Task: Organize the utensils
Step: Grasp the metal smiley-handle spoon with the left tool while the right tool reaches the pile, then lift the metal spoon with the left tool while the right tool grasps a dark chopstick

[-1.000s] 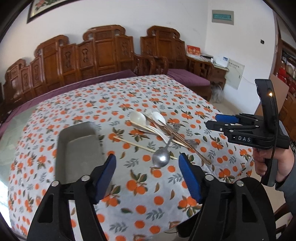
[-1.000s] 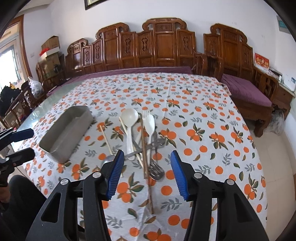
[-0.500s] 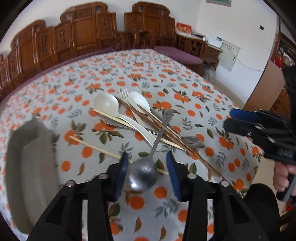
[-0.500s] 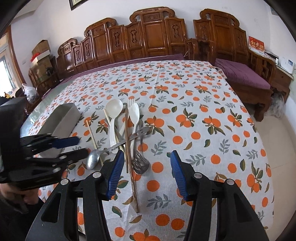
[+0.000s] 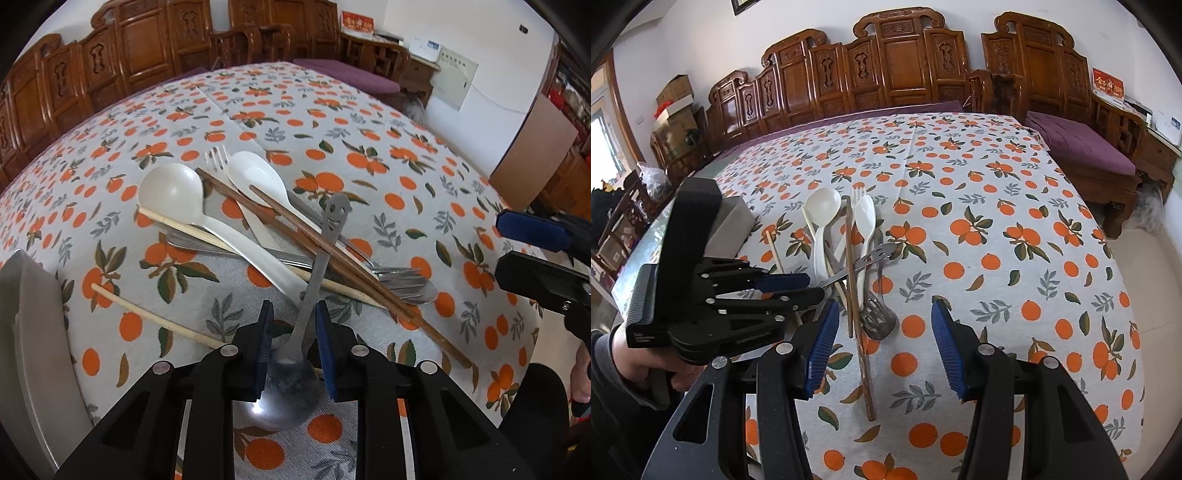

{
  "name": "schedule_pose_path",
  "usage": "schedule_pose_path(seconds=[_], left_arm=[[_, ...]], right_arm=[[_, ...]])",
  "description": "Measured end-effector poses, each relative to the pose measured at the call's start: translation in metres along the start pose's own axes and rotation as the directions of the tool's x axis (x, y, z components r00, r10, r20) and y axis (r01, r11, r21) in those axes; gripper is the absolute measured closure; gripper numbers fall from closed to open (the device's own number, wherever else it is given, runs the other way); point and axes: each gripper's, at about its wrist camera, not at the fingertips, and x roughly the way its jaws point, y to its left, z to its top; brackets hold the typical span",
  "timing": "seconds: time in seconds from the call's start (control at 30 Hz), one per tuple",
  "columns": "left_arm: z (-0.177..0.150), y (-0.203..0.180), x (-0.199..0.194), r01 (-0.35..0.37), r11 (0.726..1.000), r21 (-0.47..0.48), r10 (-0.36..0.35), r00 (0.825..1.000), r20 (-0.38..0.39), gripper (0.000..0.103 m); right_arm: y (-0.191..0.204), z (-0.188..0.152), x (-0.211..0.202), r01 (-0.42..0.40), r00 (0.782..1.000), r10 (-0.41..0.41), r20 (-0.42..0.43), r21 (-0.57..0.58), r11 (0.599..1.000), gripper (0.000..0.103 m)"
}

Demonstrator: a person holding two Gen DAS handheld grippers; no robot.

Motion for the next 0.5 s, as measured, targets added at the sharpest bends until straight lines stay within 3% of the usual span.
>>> schedule_pose_path(seconds=[0.03,0.17,0.5], left_arm=[[0.001,-0.002,0.001,-0.003,1.0,0.016,0.004,1.0,-0.008,0.082],[0.001,-0.006,0.002,-0.005,0.999,0.04,0.006,1.0,-0.03,0.098],[-0.014,-0.008,-0.03,-0.016,1.0,0.0,0.016,1.0,0.005,0.098]], right_arm=[[0.0,0.0,0.0,0.0,1.0,0.0,0.0,-0.002,1.0,0.049],[0.001,0.0,-0.001,-0.002,1.0,0.002,0.003,-0.005,1.0,0.049],[0.005,-0.001,0.001,-0.018,1.0,0.018,-0.011,-0.011,1.0,0.049]])
